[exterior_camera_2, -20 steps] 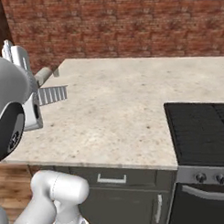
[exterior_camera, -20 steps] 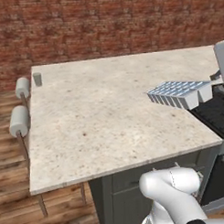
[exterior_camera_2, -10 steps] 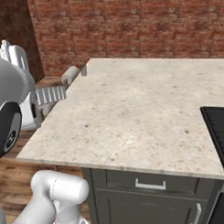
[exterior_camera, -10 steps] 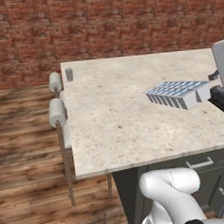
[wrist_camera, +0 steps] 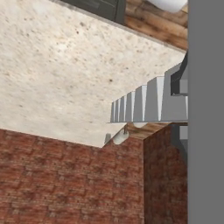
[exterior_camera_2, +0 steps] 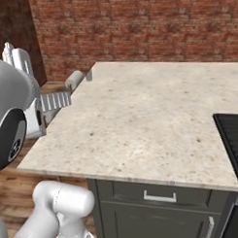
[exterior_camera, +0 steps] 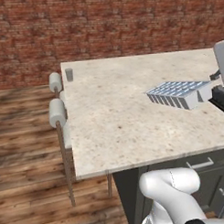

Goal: Open the freezer door, pick up the ice cube tray from the freezer, and place it on the dining counter.

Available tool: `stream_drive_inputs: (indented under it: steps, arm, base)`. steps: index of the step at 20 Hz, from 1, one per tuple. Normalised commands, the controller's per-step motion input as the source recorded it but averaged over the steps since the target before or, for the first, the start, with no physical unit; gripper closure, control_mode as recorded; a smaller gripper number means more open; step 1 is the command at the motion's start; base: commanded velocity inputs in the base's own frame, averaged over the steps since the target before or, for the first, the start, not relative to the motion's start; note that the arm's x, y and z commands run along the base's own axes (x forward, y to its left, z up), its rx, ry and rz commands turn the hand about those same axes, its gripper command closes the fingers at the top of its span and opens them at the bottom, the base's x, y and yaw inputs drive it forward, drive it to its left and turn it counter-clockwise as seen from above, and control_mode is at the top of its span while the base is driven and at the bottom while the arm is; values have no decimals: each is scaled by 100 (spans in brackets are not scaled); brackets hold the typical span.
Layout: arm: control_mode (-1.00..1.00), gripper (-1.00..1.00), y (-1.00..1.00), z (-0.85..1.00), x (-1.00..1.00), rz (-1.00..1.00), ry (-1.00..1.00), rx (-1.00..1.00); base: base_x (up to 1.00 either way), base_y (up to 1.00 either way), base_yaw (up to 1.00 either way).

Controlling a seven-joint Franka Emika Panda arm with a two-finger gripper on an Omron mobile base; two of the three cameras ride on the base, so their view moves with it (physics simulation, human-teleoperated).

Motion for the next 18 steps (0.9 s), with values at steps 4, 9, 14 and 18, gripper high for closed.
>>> stream_drive_inputs:
  steps: [4, 9, 14, 18]
  arm:
    - [-100, 100, 1, -2, 27, 1, 0, 0]
    - [-100, 100, 0, -7, 57, 8, 0, 0]
    - [-100, 100, 0, -19, 71, 9, 0, 0]
    - [-100, 100, 0, -34, 89, 12, 0, 0]
  base:
    - [8, 0, 0]
    - [0, 0, 0]
    - [0, 0, 0]
    - [0, 0, 0]
